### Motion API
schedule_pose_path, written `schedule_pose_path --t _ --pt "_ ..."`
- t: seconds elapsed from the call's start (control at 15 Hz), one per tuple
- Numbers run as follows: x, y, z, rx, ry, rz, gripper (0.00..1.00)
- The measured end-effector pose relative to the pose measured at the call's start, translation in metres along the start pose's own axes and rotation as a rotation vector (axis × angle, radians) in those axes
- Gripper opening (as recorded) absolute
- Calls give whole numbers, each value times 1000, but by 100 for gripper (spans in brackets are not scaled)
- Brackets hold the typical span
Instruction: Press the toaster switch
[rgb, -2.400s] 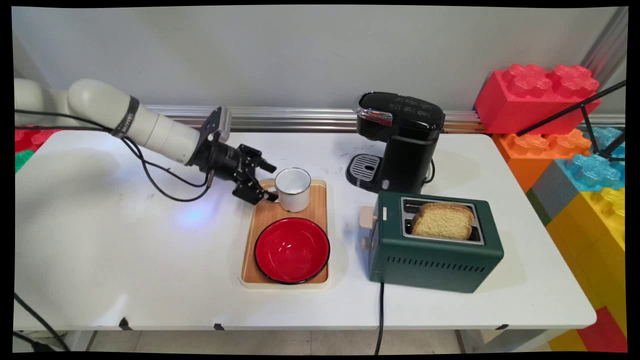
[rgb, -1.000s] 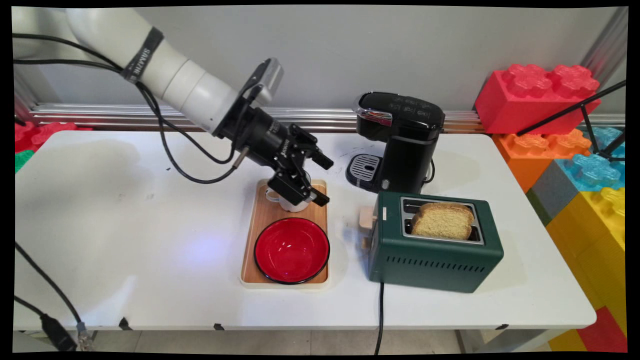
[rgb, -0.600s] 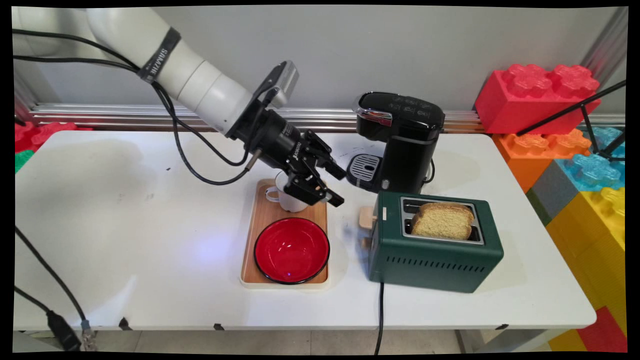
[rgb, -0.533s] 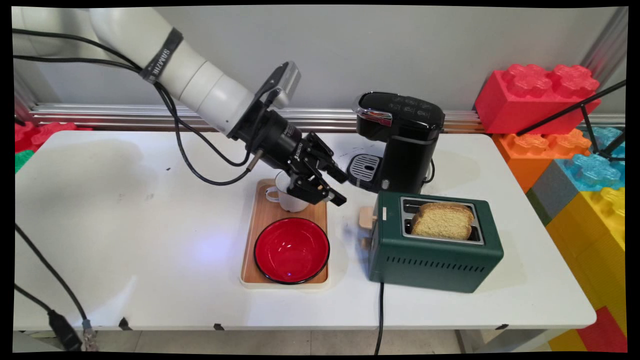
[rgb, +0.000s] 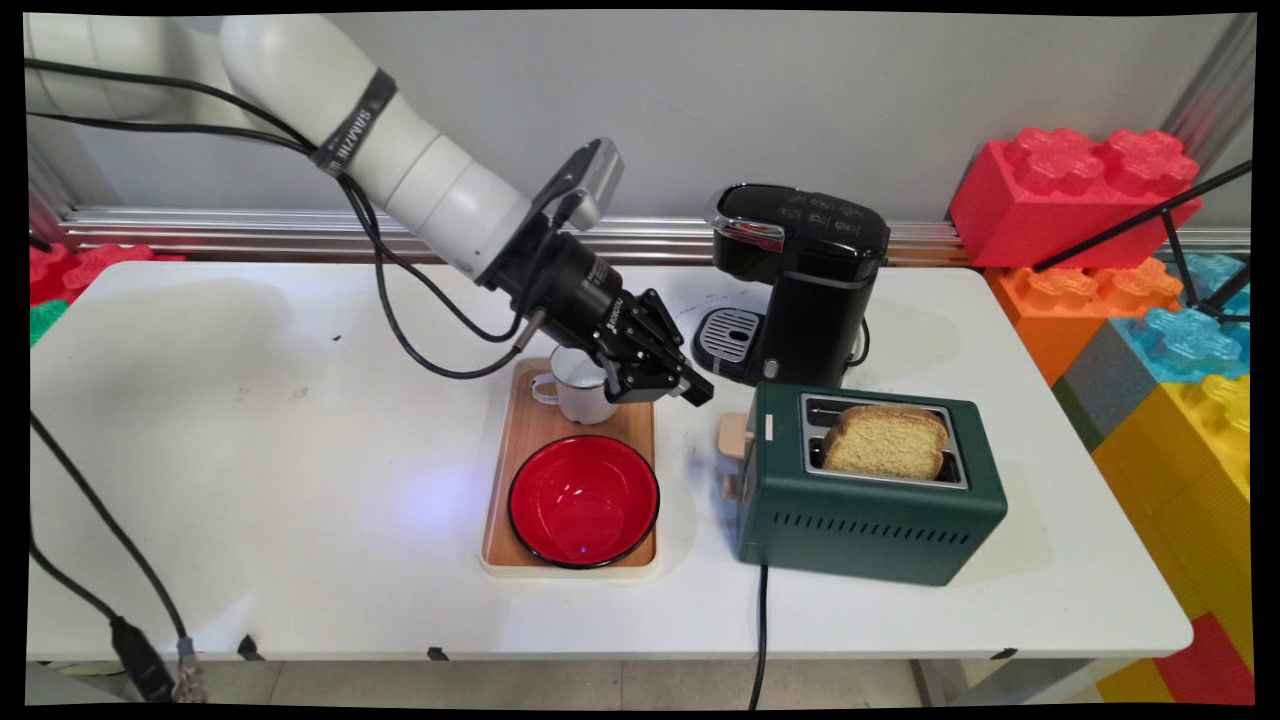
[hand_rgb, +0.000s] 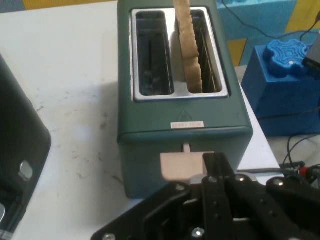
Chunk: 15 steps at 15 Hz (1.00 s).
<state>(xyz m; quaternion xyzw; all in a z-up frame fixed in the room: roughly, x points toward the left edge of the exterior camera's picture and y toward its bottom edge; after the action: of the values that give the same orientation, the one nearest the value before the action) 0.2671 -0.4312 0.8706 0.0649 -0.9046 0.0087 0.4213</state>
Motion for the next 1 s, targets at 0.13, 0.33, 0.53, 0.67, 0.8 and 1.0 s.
schedule_pose_path --t 0.13,0.33,0.53,0.67,0.8,1.0 --pt "-1 -2 7 -3 9 -5 0" --pt "-4 -4 18 -7 24 -14 0" --pt "-11 -5 29 -11 36 -19 0" --pt "-15 -6 35 -12 44 -21 0" --pt "-21 -7 42 -13 53 -24 0" --pt "-26 -8 48 -11 63 -27 0"
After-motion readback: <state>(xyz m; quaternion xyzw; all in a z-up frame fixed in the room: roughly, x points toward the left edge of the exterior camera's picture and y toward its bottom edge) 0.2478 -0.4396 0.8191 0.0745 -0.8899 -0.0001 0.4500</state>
